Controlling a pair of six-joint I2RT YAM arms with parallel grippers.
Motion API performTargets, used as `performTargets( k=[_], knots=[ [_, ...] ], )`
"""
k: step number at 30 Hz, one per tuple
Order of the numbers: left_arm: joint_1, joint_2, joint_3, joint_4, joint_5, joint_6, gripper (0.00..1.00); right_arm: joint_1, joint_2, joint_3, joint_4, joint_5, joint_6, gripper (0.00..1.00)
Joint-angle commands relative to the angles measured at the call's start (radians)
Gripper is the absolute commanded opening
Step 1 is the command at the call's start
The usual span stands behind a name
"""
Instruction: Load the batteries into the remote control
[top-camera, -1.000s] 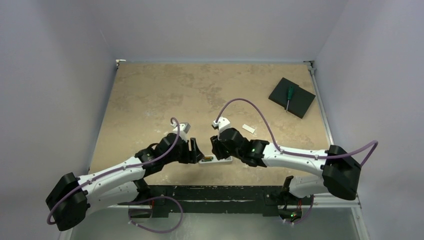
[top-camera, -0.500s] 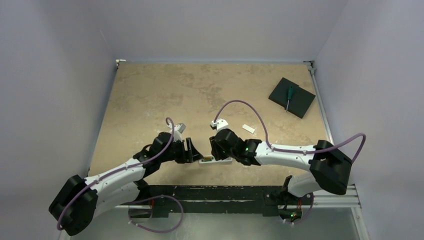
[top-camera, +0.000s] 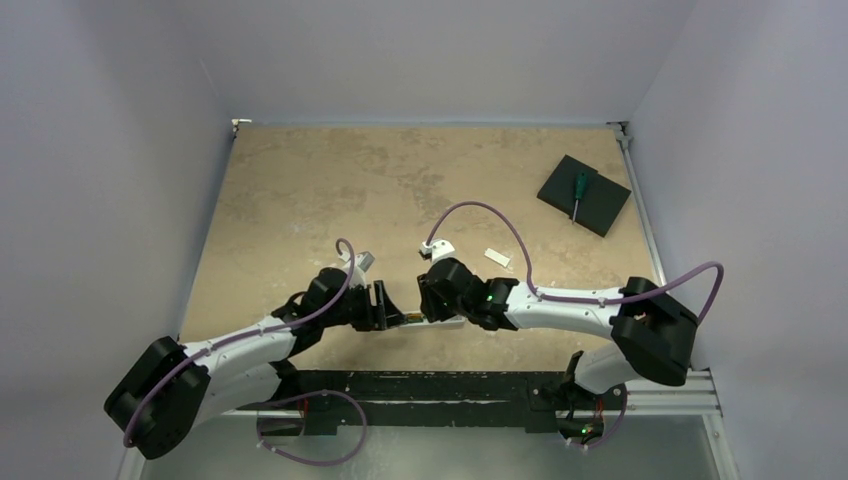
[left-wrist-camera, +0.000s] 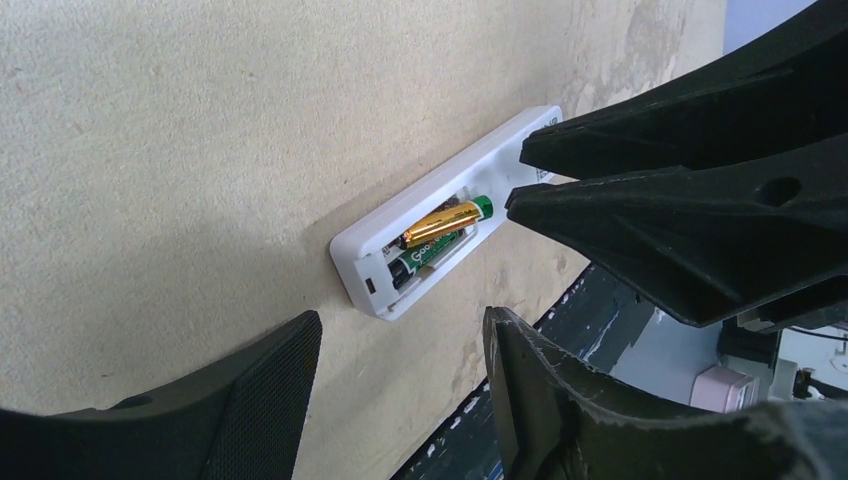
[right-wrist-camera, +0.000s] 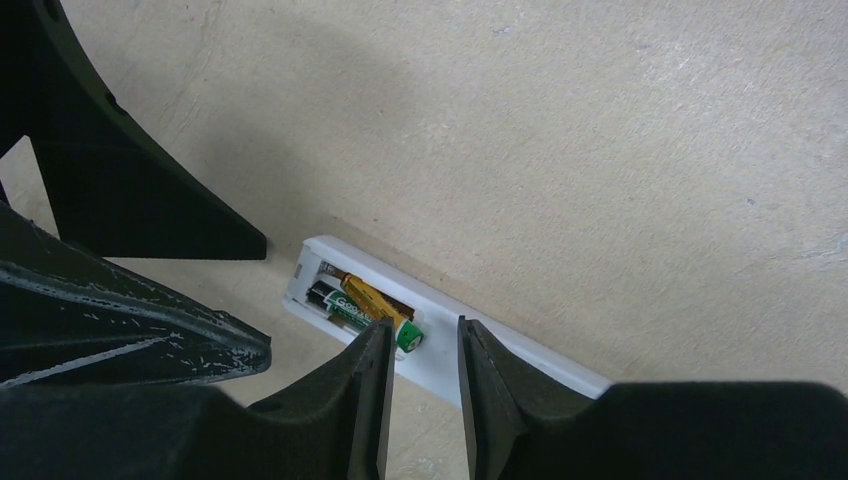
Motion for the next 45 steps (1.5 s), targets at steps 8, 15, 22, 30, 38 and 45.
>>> performTargets(
  k=[8,15,22,30,38,45],
  knots=[
    [0.013,0.038,-0.003,0.101,0.024,-0.015,0.59,0.004,0.001,0.029,0.019,-0.026,0.068,0.36],
    [0.013,0.047,0.000,0.106,0.021,-0.013,0.59,0.004,0.000,0.026,0.004,-0.037,0.089,0.34],
    [0.016,0.053,0.001,0.112,0.018,-0.012,0.59,0.003,0.005,0.025,-0.013,-0.033,0.111,0.32],
    [0.015,0.065,0.004,0.119,0.021,-0.009,0.58,0.004,0.020,0.023,-0.013,-0.045,0.122,0.29],
    [0.015,0.073,0.005,0.125,0.020,-0.007,0.58,0.004,0.031,0.021,-0.009,-0.057,0.126,0.25],
    [0.015,0.081,0.009,0.127,0.021,-0.005,0.58,0.004,0.036,0.024,-0.004,-0.062,0.130,0.23]
  ],
)
